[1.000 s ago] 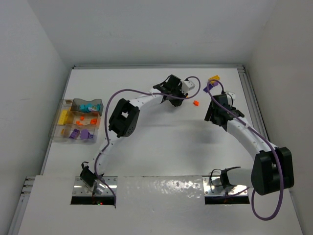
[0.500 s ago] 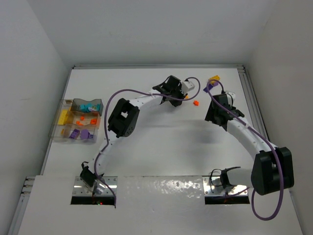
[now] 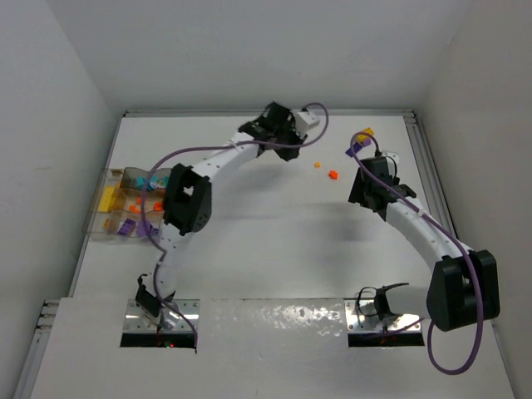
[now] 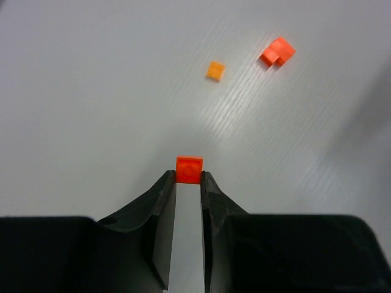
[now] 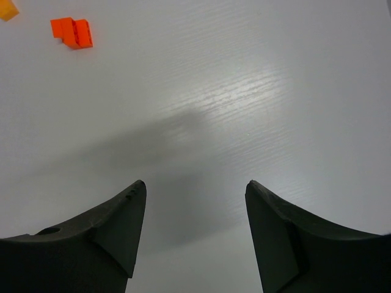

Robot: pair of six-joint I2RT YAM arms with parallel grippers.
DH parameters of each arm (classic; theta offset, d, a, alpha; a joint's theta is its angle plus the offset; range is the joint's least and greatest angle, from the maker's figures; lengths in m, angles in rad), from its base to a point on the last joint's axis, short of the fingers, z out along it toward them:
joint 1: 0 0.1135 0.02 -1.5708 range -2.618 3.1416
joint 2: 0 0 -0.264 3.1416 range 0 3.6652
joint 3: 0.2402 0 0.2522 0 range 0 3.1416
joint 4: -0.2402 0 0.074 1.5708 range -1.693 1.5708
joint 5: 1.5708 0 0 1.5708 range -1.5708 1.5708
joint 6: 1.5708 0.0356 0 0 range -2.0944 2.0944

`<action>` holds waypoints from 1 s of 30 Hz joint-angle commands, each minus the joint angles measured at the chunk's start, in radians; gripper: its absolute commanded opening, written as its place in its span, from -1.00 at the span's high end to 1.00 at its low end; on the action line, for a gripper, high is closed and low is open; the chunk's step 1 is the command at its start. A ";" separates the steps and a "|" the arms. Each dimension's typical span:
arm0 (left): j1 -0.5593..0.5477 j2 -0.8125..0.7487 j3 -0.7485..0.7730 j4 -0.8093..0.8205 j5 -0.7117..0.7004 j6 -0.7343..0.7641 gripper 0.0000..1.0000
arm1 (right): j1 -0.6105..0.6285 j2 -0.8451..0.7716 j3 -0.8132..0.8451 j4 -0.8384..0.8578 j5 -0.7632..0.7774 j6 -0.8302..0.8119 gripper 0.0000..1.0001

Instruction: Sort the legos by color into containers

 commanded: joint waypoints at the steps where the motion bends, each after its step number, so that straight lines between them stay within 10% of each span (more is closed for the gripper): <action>1: 0.180 -0.286 -0.043 -0.170 -0.007 0.003 1.00 | 0.004 0.008 0.069 0.079 -0.032 -0.043 -0.29; 15: 0.784 -1.164 -0.937 -0.488 -0.337 0.278 1.00 | 0.079 0.209 0.218 0.214 -0.254 -0.034 -0.20; 30: 0.913 -0.936 -1.068 -0.129 -0.184 0.262 1.00 | 0.085 0.217 0.206 0.181 -0.248 -0.051 -0.20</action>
